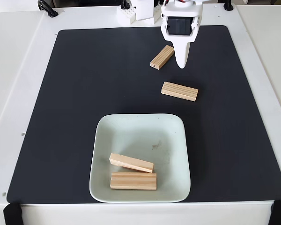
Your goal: Pick up the wooden block and place them on the plate.
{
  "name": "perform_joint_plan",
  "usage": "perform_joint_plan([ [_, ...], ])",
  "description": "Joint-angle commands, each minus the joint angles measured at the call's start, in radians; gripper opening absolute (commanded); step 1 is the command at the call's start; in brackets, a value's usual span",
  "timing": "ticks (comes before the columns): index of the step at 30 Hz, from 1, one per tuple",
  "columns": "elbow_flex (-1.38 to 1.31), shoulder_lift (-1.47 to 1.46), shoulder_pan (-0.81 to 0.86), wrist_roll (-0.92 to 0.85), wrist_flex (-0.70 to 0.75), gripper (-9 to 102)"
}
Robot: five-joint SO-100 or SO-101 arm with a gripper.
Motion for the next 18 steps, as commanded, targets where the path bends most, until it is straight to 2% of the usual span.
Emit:
perform_joint_plan([
  [1, -0.043, -0.018, -0.005, 0.005, 0.009, 8],
  [4, -0.037, -0.048, -0.005, 0.005, 0.011, 23],
  [7, -0.037, -0.067, -0.005, -0.008, 0.002, 32],
  [18, -0.044, -0.163, -0.005, 0.005, -0.003, 32],
])
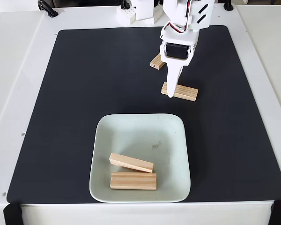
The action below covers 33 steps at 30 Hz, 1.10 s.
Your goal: Pick up the wooden block and place them on the plate.
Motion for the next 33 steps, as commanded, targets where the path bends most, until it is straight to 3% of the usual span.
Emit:
perform_joint_plan([
  [1, -0.048, -0.012, -0.005, 0.003, -0.006, 32],
  [10, -0.051, -0.075, -0.003, 0.005, -0.009, 32],
  [17, -0.051, -0.089, -0.003, 0.005, -0.098, 32],
  [29, -0.051, -0.091, -0.026, 0.008, -0.086, 32],
  [33, -0.051, -0.091, -0.028, 0.051, -0.087, 21],
])
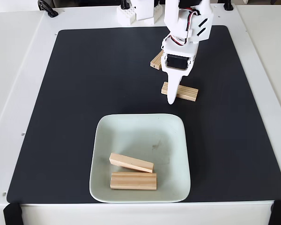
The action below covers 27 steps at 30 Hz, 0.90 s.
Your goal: Pick up the wooden block and place them on the plate.
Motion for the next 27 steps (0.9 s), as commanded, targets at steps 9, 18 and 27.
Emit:
perform_joint_plan([
  [9, -0.026, 0.009, -0.012, 0.041, -0.020, -1],
  [18, -0.021, 0.267, -0.003, 0.021, -0.026, 0],
  [27, 0.094, 0.660, 0.069, -0.267, -0.044, 0],
])
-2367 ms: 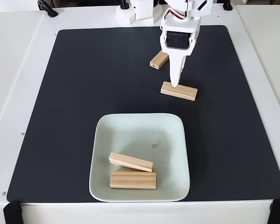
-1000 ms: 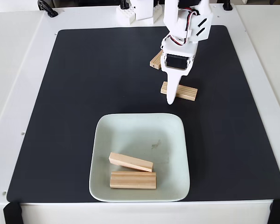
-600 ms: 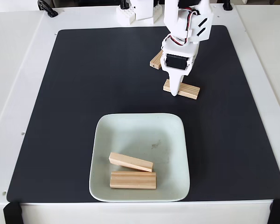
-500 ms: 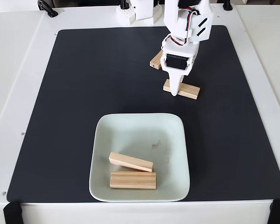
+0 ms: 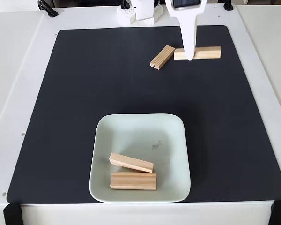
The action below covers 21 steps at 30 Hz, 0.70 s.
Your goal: Pick up the wooden block and place them on the plate.
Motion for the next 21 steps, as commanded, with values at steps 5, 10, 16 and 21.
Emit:
perform_joint_plan([
  [5, 0.035, 0.117, 0.141, -0.296, -0.135, 0],
  [10, -0.109, -0.041, 0.216, -0.459, -0.195, 0],
  [16, -0.405, -0.319, 0.227, -0.518, -0.184, 0],
  [21, -0.678, -0.583, 0.241, -0.522, -0.181, 0],
])
